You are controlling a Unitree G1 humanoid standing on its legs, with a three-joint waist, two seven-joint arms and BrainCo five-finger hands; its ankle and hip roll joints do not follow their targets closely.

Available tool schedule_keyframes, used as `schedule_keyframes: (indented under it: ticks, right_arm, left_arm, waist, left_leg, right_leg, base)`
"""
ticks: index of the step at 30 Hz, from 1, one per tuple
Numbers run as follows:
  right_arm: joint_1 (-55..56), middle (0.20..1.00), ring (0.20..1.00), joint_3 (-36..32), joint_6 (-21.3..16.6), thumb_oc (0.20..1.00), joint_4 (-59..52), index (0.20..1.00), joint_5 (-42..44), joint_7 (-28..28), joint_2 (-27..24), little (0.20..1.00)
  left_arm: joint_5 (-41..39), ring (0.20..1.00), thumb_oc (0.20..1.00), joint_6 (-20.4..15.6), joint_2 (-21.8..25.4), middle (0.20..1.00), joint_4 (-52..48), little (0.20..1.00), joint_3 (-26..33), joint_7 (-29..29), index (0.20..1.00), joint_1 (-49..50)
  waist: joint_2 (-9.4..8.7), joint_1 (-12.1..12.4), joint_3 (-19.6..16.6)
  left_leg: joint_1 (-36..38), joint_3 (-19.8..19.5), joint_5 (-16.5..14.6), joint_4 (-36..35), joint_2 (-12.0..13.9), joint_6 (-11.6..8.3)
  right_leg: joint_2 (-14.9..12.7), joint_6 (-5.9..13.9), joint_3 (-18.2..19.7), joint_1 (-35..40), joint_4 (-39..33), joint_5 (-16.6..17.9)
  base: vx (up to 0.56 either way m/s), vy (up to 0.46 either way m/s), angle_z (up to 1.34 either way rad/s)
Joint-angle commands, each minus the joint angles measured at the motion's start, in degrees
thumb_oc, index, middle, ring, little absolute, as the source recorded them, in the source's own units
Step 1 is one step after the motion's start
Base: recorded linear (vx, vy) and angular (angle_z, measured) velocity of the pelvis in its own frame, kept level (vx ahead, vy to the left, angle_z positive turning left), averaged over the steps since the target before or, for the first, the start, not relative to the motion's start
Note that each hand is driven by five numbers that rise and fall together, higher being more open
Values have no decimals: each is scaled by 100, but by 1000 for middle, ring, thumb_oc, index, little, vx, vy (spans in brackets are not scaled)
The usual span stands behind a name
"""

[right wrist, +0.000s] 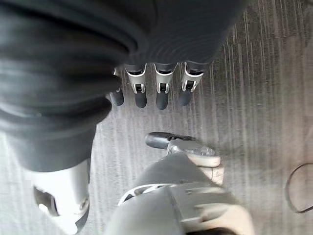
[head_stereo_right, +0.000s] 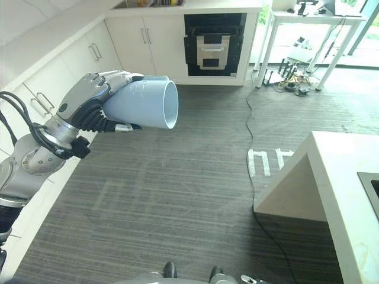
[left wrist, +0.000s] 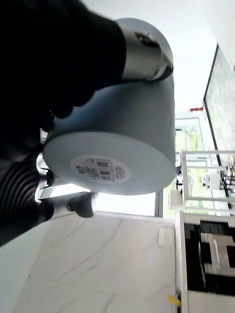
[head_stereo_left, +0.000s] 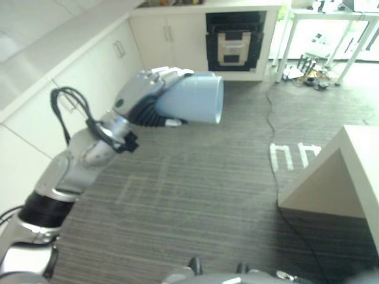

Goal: Place the dishes in the dishwasher.

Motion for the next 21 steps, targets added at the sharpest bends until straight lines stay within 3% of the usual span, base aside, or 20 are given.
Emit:
schedule_keyframes:
  ticks: [1,5,9,14,15,21]
  right_arm:
    - [-202,1000,1000,72,92,1000,218,1000,-143,109,-116,1000]
    - [-224,1000,1000,-23,176,1000,166,1000,262,16,-163,1000]
    - [-163,1000,1000,-46,177,1000,215,1000,204,79,-95,1000]
    - [-67,1000,1000,32,205,1000,127,1000,165,134,-32,1000]
    - [-617,1000,1000,-202,52,1000,-315,1000,1691,552,-177,1000]
    - [-518,1000,1000,-196,-178,1000,-220,1000,1725,380,-130,1000]
  left_arm:
    - [-570,200,200,107,199,200,54,200,594,-75,200,-380]
    - [-792,200,200,-211,278,200,-49,200,755,-326,200,-323]
    - [-755,200,200,-260,238,200,-2,200,688,-414,200,-395]
    - [-707,200,200,-108,202,200,98,200,358,-453,200,-691]
    - [-829,200,200,436,-445,200,1354,200,-687,634,200,-949]
    - [-891,200,200,560,-526,200,1413,200,-752,621,200,-994]
  waist:
    - [-48,-11,87]
    - [12,-68,56]
    - [41,-160,-16]
    - [-6,-285,-52]
    - [-12,-495,160]
    - [68,-571,51]
  left_leg:
    - [-69,9,-696,620,391,-312]
    - [-44,289,-593,548,508,-371]
    - [185,334,-592,304,443,-320]
    - [331,382,-660,180,330,-240]
    - [-310,575,-798,871,365,-276]
    - [-88,410,-689,493,311,-273]
  right_leg:
    - [-464,617,148,-137,486,-665]
    - [-507,632,-43,-94,463,-657]
    - [-574,697,35,-50,505,-652]
    - [-600,790,229,-30,464,-607]
    - [-457,561,241,-643,776,-669]
    - [-356,561,442,-480,647,-680]
  base:
    - [-24,-72,17]
    - [-41,31,18]
    - [53,112,5]
    - [19,52,-13]
    - [-3,25,-4]
    - [14,36,0]
